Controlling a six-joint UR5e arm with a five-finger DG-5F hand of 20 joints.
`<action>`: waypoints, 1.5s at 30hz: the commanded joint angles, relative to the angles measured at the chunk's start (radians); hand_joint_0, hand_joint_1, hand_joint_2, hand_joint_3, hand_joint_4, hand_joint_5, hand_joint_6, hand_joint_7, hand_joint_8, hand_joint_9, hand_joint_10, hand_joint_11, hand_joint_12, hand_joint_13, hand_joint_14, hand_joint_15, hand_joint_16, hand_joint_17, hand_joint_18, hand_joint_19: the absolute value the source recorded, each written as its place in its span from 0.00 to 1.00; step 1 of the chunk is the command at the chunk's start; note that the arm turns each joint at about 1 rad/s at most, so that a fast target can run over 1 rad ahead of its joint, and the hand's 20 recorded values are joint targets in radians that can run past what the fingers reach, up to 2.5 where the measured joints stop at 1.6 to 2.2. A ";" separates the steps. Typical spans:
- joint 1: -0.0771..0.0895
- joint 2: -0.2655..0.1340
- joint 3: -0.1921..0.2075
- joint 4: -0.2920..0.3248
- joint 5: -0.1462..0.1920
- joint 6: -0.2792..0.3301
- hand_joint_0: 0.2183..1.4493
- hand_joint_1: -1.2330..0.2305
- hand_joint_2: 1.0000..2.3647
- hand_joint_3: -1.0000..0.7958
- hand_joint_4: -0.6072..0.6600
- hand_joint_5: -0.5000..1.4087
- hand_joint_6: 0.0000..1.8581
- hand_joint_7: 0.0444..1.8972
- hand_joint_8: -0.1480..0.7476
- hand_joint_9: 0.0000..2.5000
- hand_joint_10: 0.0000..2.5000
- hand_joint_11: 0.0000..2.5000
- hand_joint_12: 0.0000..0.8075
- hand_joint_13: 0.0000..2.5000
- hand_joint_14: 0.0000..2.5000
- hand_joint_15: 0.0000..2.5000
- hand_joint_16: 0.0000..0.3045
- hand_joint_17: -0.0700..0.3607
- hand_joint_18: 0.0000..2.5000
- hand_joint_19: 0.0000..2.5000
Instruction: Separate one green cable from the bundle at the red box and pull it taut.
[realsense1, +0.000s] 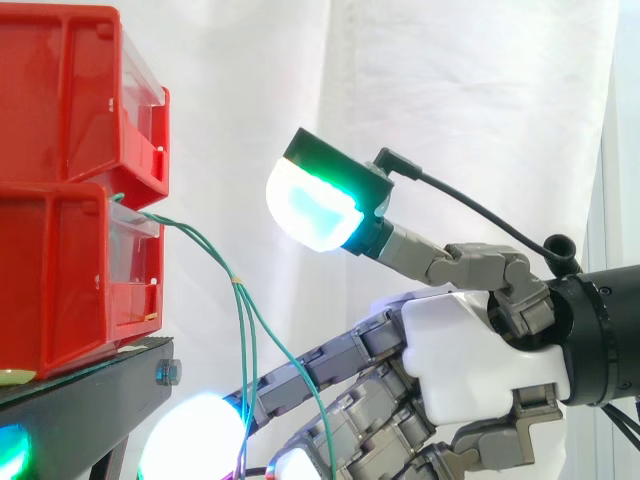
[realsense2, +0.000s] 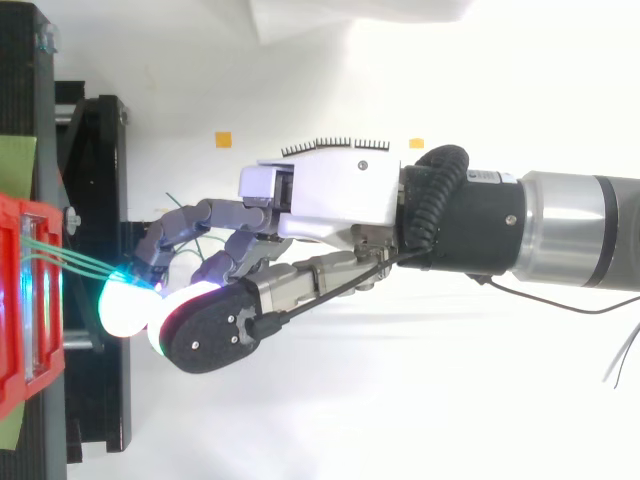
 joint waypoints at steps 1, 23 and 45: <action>0.000 0.001 0.001 0.001 0.000 0.016 0.10 0.58 0.00 0.28 0.69 0.20 0.27 0.37 0.54 0.40 0.00 0.21 0.54 0.31 0.01 0.21 0.29 0.63 0.34 0.09; 0.000 0.038 0.002 -0.065 0.000 0.038 0.11 0.57 0.00 0.28 0.70 0.21 0.27 0.38 0.54 0.42 0.00 0.21 0.53 0.32 0.01 0.21 0.29 0.62 0.35 0.10; -0.012 0.039 0.076 -0.160 0.003 0.067 0.12 0.56 0.00 0.28 0.73 0.21 0.27 0.38 0.53 0.45 0.00 0.22 0.54 0.34 0.01 0.22 0.29 0.62 0.37 0.10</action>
